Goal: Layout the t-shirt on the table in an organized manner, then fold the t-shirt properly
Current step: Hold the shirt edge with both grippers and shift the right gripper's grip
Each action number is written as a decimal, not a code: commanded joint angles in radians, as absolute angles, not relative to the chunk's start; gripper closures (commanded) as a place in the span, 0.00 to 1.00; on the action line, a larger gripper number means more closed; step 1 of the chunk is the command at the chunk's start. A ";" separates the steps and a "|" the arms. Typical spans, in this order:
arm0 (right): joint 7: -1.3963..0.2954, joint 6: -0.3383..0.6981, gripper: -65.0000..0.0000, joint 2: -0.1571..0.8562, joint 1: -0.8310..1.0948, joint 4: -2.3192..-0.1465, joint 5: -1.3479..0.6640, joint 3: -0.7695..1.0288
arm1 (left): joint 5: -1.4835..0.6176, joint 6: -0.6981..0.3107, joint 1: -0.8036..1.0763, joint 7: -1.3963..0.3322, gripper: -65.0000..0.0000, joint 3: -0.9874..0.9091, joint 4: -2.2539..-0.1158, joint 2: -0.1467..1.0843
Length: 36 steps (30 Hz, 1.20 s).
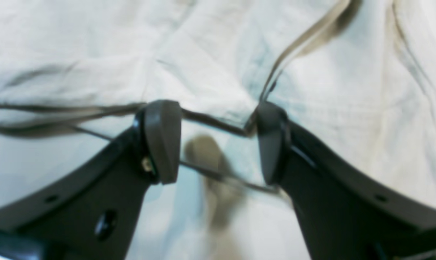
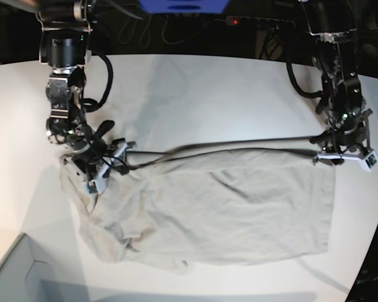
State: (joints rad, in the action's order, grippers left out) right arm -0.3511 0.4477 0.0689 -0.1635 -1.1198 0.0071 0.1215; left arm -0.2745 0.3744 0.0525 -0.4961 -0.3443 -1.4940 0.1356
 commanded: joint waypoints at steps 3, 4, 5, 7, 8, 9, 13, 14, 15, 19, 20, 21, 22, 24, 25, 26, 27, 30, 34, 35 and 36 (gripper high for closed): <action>-0.325 0.443 0.48 0.087 -0.191 -1.136 -0.005 0.122 | -0.266 0.378 0.041 -0.476 0.63 -0.346 -1.511 0.147; -0.325 0.441 0.48 0.087 -0.191 -1.136 -0.005 0.122 | -0.266 0.378 0.041 -0.476 0.63 -0.346 -1.511 0.147; -0.325 0.441 0.48 0.088 -0.193 -1.135 -0.005 0.122 | -0.266 0.378 0.041 -0.476 0.63 -0.346 -1.511 0.147; -0.323 0.441 0.48 0.099 -0.200 -1.101 -0.005 0.122 | -0.266 0.378 0.039 -0.476 0.63 -0.346 -1.511 0.147; -0.320 0.441 0.48 0.099 -0.219 -1.073 -0.005 0.122 | -0.266 0.378 0.039 -0.476 0.63 -0.346 -1.511 0.147; -0.318 0.441 0.48 0.099 -0.228 -1.049 -0.005 0.122 | -0.266 0.378 0.039 -0.476 0.63 -0.346 -1.511 0.147; -0.318 0.441 0.48 0.099 -0.232 -1.009 -0.005 0.122 | -0.266 0.378 0.038 -0.476 0.63 -0.346 -1.511 0.147; -0.318 0.441 0.48 0.099 -0.232 -1.010 -0.005 0.122 | -0.266 0.378 0.038 -0.476 0.63 -0.346 -1.511 0.147; -0.318 0.441 0.48 0.097 -0.232 -1.010 -0.005 0.122 | -0.266 0.378 0.038 -0.476 0.63 -0.346 -1.511 0.147; -0.318 0.441 0.49 0.094 -0.236 -1.010 -0.005 0.122 | -0.266 0.378 0.038 -0.476 0.63 -0.346 -1.511 0.147; -0.318 0.443 0.50 0.094 -0.236 -1.010 -0.005 0.120 | -0.266 0.377 0.038 -0.476 0.63 -0.346 -1.511 0.147; -0.318 0.444 0.53 0.093 -0.239 -1.010 -0.005 0.119 | -0.266 0.377 0.038 -0.476 0.63 -0.346 -1.511 0.147; -0.318 0.444 0.58 0.093 -0.248 -1.007 -0.005 0.119 | -0.266 0.377 0.038 -0.476 0.63 -0.346 -1.511 0.147; -0.318 0.444 0.68 0.093 -0.255 -1.000 -0.005 0.119 | -0.266 0.377 0.039 -0.476 0.63 -0.346 -1.511 0.147; -0.318 0.446 0.73 0.093 -0.257 -0.997 -0.005 0.119 | -0.266 0.377 0.039 -0.476 0.63 -0.346 -1.511 0.147; -0.318 0.446 0.77 0.093 -0.262 -0.995 -0.005 0.119 | -0.266 0.377 0.039 -0.476 0.63 -0.346 -1.511 0.147; -0.318 0.446 0.80 0.091 -0.268 -0.992 -0.005 0.119 | -0.266 0.377 0.041 -0.476 0.63 -0.346 -1.511 0.147; -0.318 0.446 0.83 0.091 -0.277 -0.990 -0.005 0.119 | -0.266 0.377 0.042 -0.476 0.63 -0.346 -1.511 0.147; -0.318 0.446 0.94 0.077 -0.278 -0.998 -0.005 0.119 | -0.266 0.377 0.042 -0.478 0.63 -0.346 -1.511 0.147; -0.318 0.446 1.00 0.077 -0.278 -1.000 -0.005 0.120 | -0.266 0.377 0.042 -0.479 0.63 -0.346 -1.511 0.147; -0.318 0.446 1.00 0.077 -0.278 -1.013 -0.005 0.122 | -0.266 0.377 0.042 -0.481 0.63 -0.346 -1.511 0.145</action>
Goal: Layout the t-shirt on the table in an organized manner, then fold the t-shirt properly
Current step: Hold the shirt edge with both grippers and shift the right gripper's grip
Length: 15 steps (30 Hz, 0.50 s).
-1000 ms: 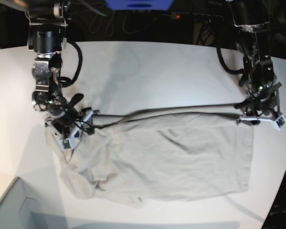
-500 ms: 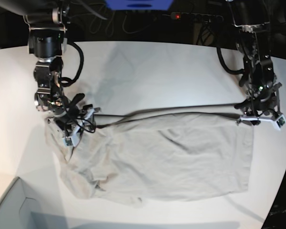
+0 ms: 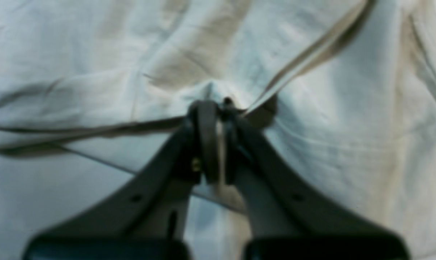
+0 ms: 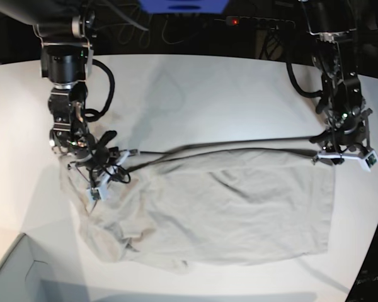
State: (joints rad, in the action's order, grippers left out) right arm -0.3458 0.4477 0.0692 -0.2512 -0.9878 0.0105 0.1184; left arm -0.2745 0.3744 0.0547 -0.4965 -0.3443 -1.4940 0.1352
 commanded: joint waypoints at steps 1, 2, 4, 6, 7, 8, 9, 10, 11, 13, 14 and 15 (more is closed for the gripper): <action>-0.318 0.446 1.00 0.077 -0.274 -1.030 -0.005 0.122 | -0.266 0.377 0.044 -0.483 0.63 -0.346 -1.511 0.145; -0.318 0.446 1.00 0.076 -0.269 -1.052 -0.005 0.122 | -0.266 0.377 0.044 -0.483 0.63 -0.346 -1.511 0.145; -0.318 0.446 1.00 0.074 -0.251 -1.093 -0.005 0.122 | -0.266 0.377 0.045 -0.483 0.63 -0.346 -1.511 0.143; -0.318 0.446 1.00 0.074 -0.228 -1.141 -0.005 0.122 | -0.268 0.377 0.059 -0.483 0.63 -0.344 -1.514 0.139; -0.318 0.446 1.00 0.073 -0.220 -1.162 -0.005 0.122 | -0.278 0.377 0.065 -0.483 0.63 -0.346 -1.520 0.130; -0.320 0.446 1.00 0.073 -0.214 -1.173 -0.005 0.122 | -0.297 0.377 0.067 -0.483 0.63 -0.346 -1.523 0.127; -0.320 0.446 1.00 0.073 -0.209 -1.181 -0.005 0.122 | -0.323 0.377 0.073 -0.483 0.63 -0.346 -1.523 0.128; -0.320 0.446 1.00 0.073 -0.208 -1.181 -0.005 0.122 | -0.354 0.377 0.082 -0.483 0.63 -0.346 -1.521 0.131; -0.320 0.446 1.00 0.073 -0.206 -1.181 -0.005 0.122 | -0.383 0.377 0.088 -0.483 0.63 -0.346 -1.521 0.133; -0.320 0.446 1.00 0.073 -0.206 -1.181 -0.005 0.122 | -0.430 0.377 0.099 -0.483 0.63 -0.346 -1.521 0.133; -0.320 0.446 1.00 0.073 -0.205 -1.181 -0.005 0.122 | -0.447 0.377 0.111 -0.483 0.63 -0.346 -1.521 0.133; -0.320 0.446 1.00 0.073 -0.205 -1.181 -0.005 0.122 | -0.456 0.377 0.119 -0.483 0.63 -0.346 -1.521 0.133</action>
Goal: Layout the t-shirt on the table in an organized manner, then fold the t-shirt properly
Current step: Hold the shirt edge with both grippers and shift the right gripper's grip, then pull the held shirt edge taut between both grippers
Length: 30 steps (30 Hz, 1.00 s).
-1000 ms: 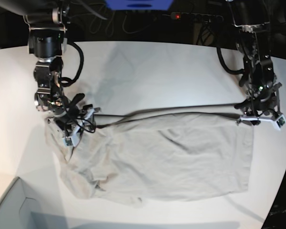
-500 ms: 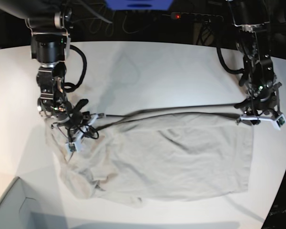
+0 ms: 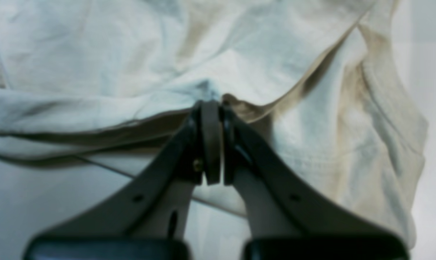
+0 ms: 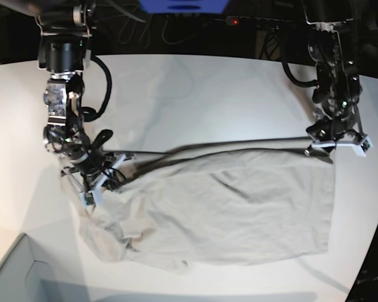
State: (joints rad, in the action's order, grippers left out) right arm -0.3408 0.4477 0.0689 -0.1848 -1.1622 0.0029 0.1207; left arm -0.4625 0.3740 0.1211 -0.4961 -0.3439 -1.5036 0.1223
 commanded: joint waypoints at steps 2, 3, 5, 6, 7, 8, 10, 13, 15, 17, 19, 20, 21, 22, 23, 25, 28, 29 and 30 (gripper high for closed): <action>-0.320 0.446 1.00 0.073 -0.205 -1.181 -0.005 0.122 | -0.464 0.377 0.124 -0.476 0.63 -0.346 -1.518 0.133; -0.321 0.446 1.00 0.073 -0.205 -1.181 -0.005 0.122 | -0.464 0.377 0.122 -0.475 0.63 -0.346 -1.514 0.133; -0.321 0.446 1.00 0.073 -0.205 -1.181 -0.005 0.122 | -0.464 0.377 0.114 -0.475 0.63 -0.348 -1.512 0.134; -0.321 0.446 1.00 0.073 -0.205 -1.181 -0.005 0.122 | -0.464 0.377 0.111 -0.475 0.63 -0.348 -1.512 0.137; -0.321 0.446 1.00 0.073 -0.205 -1.181 -0.005 0.122 | -0.469 0.377 0.099 -0.475 0.63 -0.348 -1.512 0.150; -0.321 0.446 1.00 0.073 -0.205 -1.181 -0.005 0.122 | -0.469 0.377 0.084 -0.475 0.63 -0.346 -1.512 0.154; -0.321 0.446 1.00 0.074 -0.205 -1.181 -0.005 0.122 | -0.464 0.377 0.045 -0.479 0.63 -0.346 -1.497 0.156; -0.321 0.446 1.00 0.074 -0.205 -1.181 -0.005 0.122 | -0.464 0.377 -0.019 -0.478 0.63 -0.340 -1.400 0.156; -0.321 0.446 1.00 0.074 -0.205 -1.181 -0.005 0.122 | -0.464 0.377 -0.053 -0.476 0.63 -0.340 -1.342 0.156; -0.321 0.446 1.00 0.076 -0.205 -1.181 -0.005 0.122 | -0.464 0.377 -0.082 -0.475 0.63 -0.338 -1.283 0.154; -0.321 0.446 1.00 0.076 -0.205 -1.181 -0.005 0.122 | -0.464 0.377 -0.113 -0.473 0.63 -0.338 -1.236 0.151; -0.321 0.446 1.00 0.076 -0.205 -1.181 -0.005 0.122 | -0.464 0.377 -0.122 -0.473 0.63 -0.338 -1.221 0.150; -0.321 0.446 1.00 0.077 -0.205 -1.181 -0.005 0.122 | -0.464 0.377 -0.134 -0.473 0.63 -0.338 -1.205 0.150; -0.321 0.446 1.00 0.077 -0.205 -1.181 -0.005 0.122 | -0.464 0.377 -0.148 -0.473 0.63 -0.338 -1.190 0.148; -0.321 0.446 1.00 0.077 -0.205 -1.181 -0.005 0.122 | -0.464 0.377 -0.163 -0.473 0.63 -0.338 -1.176 0.147; -0.321 0.446 1.00 0.077 -0.205 -1.181 -0.005 0.122 | -0.464 0.377 -0.193 -0.473 0.63 -0.338 -1.156 0.145; -0.323 0.446 1.00 0.077 -0.205 -1.181 -0.004 0.122 | -0.464 0.377 -0.236 -0.472 0.63 -0.338 -1.119 0.145; -0.323 0.446 1.00 0.077 -0.205 -1.181 -0.002 0.122 | -0.464 0.377 -0.254 -0.472 0.63 -0.338 -1.093 0.145; -0.323 0.446 1.00 0.077 -0.205 -1.181 -0.002 0.122 | -0.464 0.377 -0.277 -0.463 0.63 -0.337 -1.064 0.145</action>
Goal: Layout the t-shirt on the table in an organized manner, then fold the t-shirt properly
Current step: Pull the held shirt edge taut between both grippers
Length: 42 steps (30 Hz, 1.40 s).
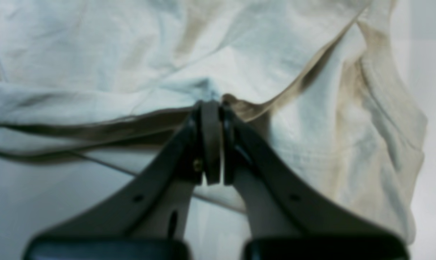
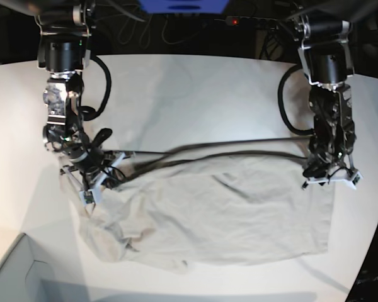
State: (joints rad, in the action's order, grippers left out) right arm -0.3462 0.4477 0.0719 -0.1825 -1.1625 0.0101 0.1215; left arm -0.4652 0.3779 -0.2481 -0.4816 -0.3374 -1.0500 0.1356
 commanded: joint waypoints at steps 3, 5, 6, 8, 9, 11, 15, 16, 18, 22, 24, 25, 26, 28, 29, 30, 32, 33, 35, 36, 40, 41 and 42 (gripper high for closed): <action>-0.323 0.446 1.00 0.079 -0.203 -1.181 -0.002 0.122 | -0.463 0.377 -0.326 -0.384 0.63 -0.303 -0.960 0.147; -0.325 0.446 1.00 0.079 -0.193 -1.181 -0.001 0.120 | -0.467 0.377 -0.343 -0.318 0.63 -0.246 -0.911 0.156; -0.325 0.446 1.00 0.079 -0.191 -1.181 -0.001 0.120 | -0.464 0.377 -0.349 -0.286 0.63 -0.222 -0.895 0.156; -0.325 0.446 1.00 0.082 -0.186 -1.181 -0.001 0.120 | -0.463 0.377 -0.357 -0.234 0.63 -0.177 -0.878 0.156; -0.325 0.446 1.00 0.088 -0.185 -1.181 -0.001 0.120 | -0.463 0.377 -0.358 -0.217 0.63 -0.168 -0.877 0.156; -0.325 0.446 1.00 0.091 -0.185 -1.181 -0.001 0.120 | -0.466 0.377 -0.366 -0.199 0.63 -0.156 -0.883 0.156; -0.325 0.446 1.00 0.091 -0.185 -1.181 -0.001 0.120 | -0.469 0.377 -0.352 -0.196 0.63 -0.160 -0.997 0.156; -0.325 0.446 1.00 0.091 -0.185 -1.181 -0.001 0.120 | -0.469 0.377 -0.334 -0.196 0.63 -0.160 -1.033 0.156; -0.325 0.446 1.00 0.090 -0.185 -1.181 -0.001 0.120 | -0.469 0.377 -0.298 -0.196 0.63 -0.160 -1.125 0.156; -0.325 0.446 1.00 0.087 -0.185 -1.181 -0.001 0.120 | -0.467 0.378 -0.189 -0.196 0.63 -0.160 -1.310 0.162; -0.325 0.446 1.00 0.087 -0.186 -1.181 -0.001 0.119 | -0.469 0.380 -0.122 -0.196 0.63 -0.160 -1.397 0.179; -0.325 0.446 1.00 0.087 -0.186 -1.181 -0.001 0.119 | -0.469 0.381 -0.087 -0.196 0.63 -0.162 -1.431 0.182; -0.325 0.446 1.00 0.087 -0.186 -1.181 -0.001 0.119 | -0.469 0.383 -0.056 -0.193 0.63 -0.162 -1.452 0.183; -0.325 0.446 1.00 0.087 -0.186 -1.181 -0.001 0.119 | -0.464 0.381 -0.013 -0.189 0.63 -0.165 -1.460 0.185; -0.325 0.446 1.00 0.087 -0.186 -1.181 -0.001 0.119 | -0.464 0.380 -0.004 -0.189 0.63 -0.179 -1.449 0.191; -0.325 0.446 1.00 0.087 -0.186 -1.181 -0.001 0.119 | -0.469 0.380 0.002 -0.189 0.63 -0.199 -1.426 0.191; -0.325 0.446 1.00 0.087 -0.186 -1.181 -0.001 0.119 | -0.470 0.378 0.001 -0.189 0.63 -0.232 -1.368 0.189; -0.325 0.446 1.00 0.087 -0.186 -1.181 -0.001 0.119 | -0.470 0.378 -0.001 -0.189 0.63 -0.245 -1.342 0.189; -0.325 0.446 1.00 0.087 -0.185 -1.181 -0.001 0.117 | -0.470 0.377 -0.024 -0.189 0.63 -0.249 -1.302 0.194; -0.325 0.446 1.00 0.087 -0.185 -1.181 -0.001 0.117 | -0.470 0.377 -0.036 -0.189 0.63 -0.246 -1.285 0.197; -0.325 0.446 1.00 0.087 -0.185 -1.181 -0.001 0.117 | -0.470 0.377 -0.090 -0.189 0.63 -0.249 -1.191 0.197; -0.325 0.446 1.00 0.087 -0.185 -1.181 -0.001 0.117 | -0.470 0.377 -0.101 -0.189 0.63 -0.248 -1.176 0.197; -0.325 0.446 1.00 0.087 -0.183 -1.181 -0.001 0.117 | -0.470 0.377 -0.111 -0.189 0.63 -0.246 -1.162 0.197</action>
